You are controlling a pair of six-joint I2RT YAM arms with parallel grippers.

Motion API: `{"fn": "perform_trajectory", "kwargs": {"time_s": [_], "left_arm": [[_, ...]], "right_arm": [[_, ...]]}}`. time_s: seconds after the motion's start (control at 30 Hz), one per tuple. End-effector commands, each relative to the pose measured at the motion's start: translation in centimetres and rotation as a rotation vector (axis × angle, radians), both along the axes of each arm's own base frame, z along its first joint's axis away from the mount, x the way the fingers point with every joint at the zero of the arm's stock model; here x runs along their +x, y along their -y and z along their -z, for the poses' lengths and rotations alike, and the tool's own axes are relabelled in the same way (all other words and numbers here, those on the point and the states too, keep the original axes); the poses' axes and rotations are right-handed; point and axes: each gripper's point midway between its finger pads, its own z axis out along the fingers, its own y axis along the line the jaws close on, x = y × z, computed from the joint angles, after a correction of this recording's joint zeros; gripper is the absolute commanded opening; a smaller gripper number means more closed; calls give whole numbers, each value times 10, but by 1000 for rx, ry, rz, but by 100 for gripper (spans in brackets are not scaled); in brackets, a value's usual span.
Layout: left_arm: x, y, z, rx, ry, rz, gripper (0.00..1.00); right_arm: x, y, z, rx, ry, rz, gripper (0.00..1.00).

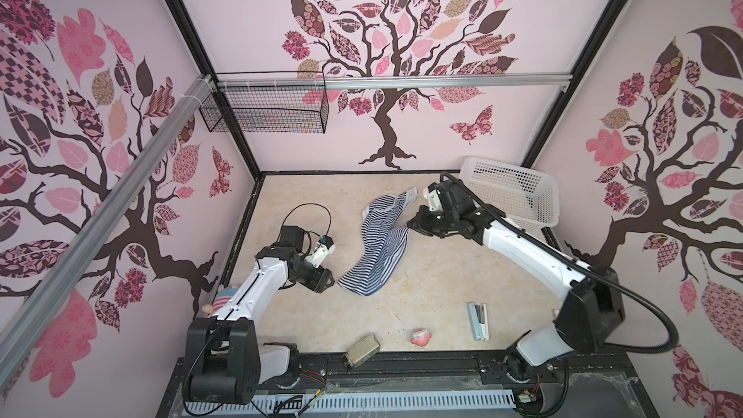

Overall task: Fold and stack tank tops
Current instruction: Flatten out the tank top at the top-center of the table.

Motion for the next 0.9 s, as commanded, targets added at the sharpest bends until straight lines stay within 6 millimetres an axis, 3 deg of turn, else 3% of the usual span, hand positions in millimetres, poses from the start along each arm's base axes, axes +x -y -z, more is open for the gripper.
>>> {"fn": "perform_trajectory", "kwargs": {"time_s": [0.0, 0.17, 0.27, 0.63, 0.87], "left_arm": [[6, 10, -11, -23, 24, 34, 55], [-7, 33, 4, 30, -3, 134, 57], [-19, 56, 1, 13, -15, 229, 59], [-46, 148, -3, 100, 38, 565, 61], [-67, 196, 19, 120, 8, 676, 62]], "right_arm": [[-22, 25, 24, -55, -52, 69, 6], [-46, 45, 68, -121, -120, 96, 6], [-53, 60, 82, -181, -132, 127, 6], [-56, 86, 95, -244, -141, 185, 6], [-58, 102, 96, -209, -164, 244, 6]]}}
